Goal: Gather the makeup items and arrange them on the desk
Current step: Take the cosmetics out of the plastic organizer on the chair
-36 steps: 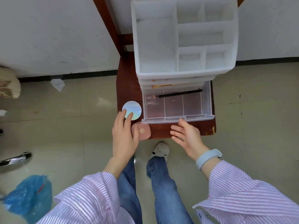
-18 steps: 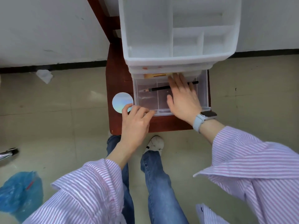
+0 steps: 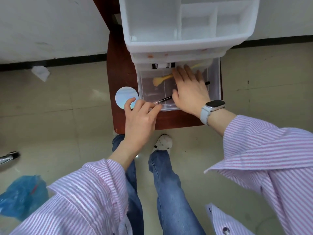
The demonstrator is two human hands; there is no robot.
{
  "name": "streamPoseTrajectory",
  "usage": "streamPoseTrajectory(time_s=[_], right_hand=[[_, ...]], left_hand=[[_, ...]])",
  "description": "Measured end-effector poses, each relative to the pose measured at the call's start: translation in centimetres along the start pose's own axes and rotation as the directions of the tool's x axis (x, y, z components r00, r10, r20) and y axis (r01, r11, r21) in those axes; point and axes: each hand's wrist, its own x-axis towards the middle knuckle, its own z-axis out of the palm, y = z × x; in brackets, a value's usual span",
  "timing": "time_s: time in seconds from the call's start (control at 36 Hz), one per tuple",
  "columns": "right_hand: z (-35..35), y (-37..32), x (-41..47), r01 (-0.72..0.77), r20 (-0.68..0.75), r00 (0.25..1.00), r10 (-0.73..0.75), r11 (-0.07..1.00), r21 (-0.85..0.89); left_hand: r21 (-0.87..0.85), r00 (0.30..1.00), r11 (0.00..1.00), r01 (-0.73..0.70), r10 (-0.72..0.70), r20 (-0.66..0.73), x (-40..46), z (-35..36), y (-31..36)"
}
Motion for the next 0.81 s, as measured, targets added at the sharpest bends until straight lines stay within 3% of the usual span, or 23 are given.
streamPoseTrajectory(time_s=[0.14,0.28,0.42,0.53,0.67,0.81], right_hand=[[0.1,-0.5,-0.9,0.054,-0.066,0.996,-0.055,0.998,-0.024],[-0.3,-1.0,0.8,0.115,-0.002,0.993,-0.115,0.993,-0.04],[-0.5,-1.0,1.0,0.266,0.036,0.964,-0.264,0.951,-0.159],[-1.2,0.2,1.3,0.358,0.165,0.93,-0.329,0.913,-0.196],[-2.0,1.3,1.4,0.417,0.274,0.889,-0.368,0.896,-0.15],[-2.5,0.7,1.9,0.432,0.283,0.889,-0.359,0.863,-0.264]], left_hand=[[-0.01,1.0,1.0,0.0,0.0,0.011,-0.1,0.1,0.0],[-0.023,1.0,1.0,-0.001,0.002,0.017,-0.4,-0.2,-0.1],[-0.058,1.0,0.998,0.002,-0.002,0.004,-0.7,-0.6,-0.1],[-0.071,1.0,0.997,0.017,-0.019,-0.024,-0.6,-0.9,-0.3],[-0.042,0.999,0.999,0.017,-0.018,-0.041,-0.6,-1.0,-0.7],[-0.024,0.999,0.999,0.035,-0.036,-0.04,-0.4,-0.9,-0.8]])
